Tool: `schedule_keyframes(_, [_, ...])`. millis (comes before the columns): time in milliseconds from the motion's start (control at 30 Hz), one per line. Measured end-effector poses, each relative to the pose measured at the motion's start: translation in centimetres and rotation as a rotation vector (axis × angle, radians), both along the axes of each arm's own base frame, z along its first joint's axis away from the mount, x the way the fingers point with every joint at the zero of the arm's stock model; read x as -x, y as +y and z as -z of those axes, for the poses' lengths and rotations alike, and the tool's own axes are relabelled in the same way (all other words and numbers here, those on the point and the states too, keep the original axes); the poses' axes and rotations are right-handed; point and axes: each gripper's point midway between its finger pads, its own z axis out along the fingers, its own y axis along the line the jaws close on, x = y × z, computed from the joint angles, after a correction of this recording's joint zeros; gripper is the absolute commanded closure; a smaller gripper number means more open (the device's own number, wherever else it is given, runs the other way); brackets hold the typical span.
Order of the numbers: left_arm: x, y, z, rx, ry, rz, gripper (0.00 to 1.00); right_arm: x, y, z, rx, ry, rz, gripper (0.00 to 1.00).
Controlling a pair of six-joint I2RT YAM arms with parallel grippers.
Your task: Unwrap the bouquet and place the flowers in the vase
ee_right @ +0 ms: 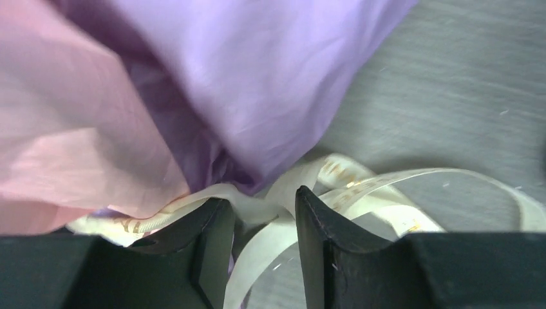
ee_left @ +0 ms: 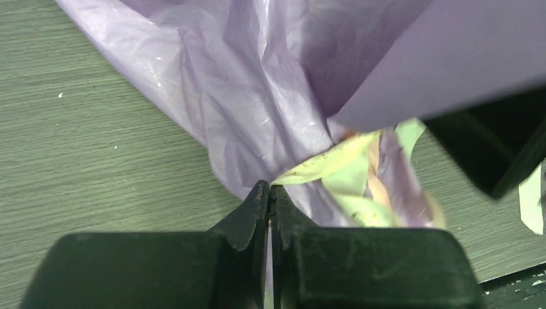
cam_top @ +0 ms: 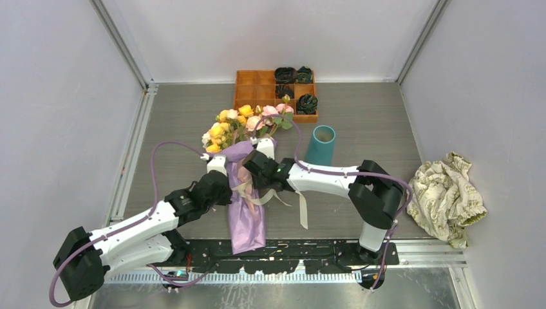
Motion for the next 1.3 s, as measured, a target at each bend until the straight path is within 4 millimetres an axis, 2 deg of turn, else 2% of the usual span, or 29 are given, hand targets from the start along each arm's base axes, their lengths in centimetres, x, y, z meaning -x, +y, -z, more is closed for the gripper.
schedule_keyframes(100, [0.0, 0.0, -0.1, 0.006, -0.003, -0.001, 0.96, -2.1, -1.5, -0.2, 0.019, -0.018, 0.052, 0.55])
schedule_keyframes(200, [0.0, -0.1, -0.1, 0.013, -0.004, 0.001, 0.96, -2.8, -2.5, -0.1, 0.034, -0.013, 0.074, 0.55])
schedule_keyframes(367, [0.0, -0.3, -0.1, 0.02, -0.004, 0.004, 0.96, -2.7, -2.7, -0.2, 0.037, -0.011, 0.071, 0.54])
schedule_keyframes(600, [0.0, -0.2, 0.4, 0.002, 0.012, 0.003, 0.96, -1.1, -3.4, -1.5, 0.01, -0.029, 0.055, 0.5])
schedule_keyframes(733, [0.0, -0.2, 0.4, 0.002, 0.012, 0.003, 0.96, -0.6, -2.8, -2.3, -0.015, -0.045, 0.033, 0.45])
schedule_keyframes(833, [0.0, -0.2, 0.4, 0.003, 0.01, 0.003, 0.96, -0.3, -2.2, -2.2, -0.027, -0.045, 0.018, 0.45])
schedule_keyframes(1100, [-0.2, -0.4, -0.4, 0.013, -0.002, 0.005, 0.96, 0.4, -1.0, 0.6, 0.008, -0.005, -0.011, 0.44])
schedule_keyframes(1300, [-0.5, -0.8, -1.2, 0.028, -0.017, 0.006, 0.96, -0.1, -0.1, 0.4, 0.017, -0.019, -0.009, 0.43])
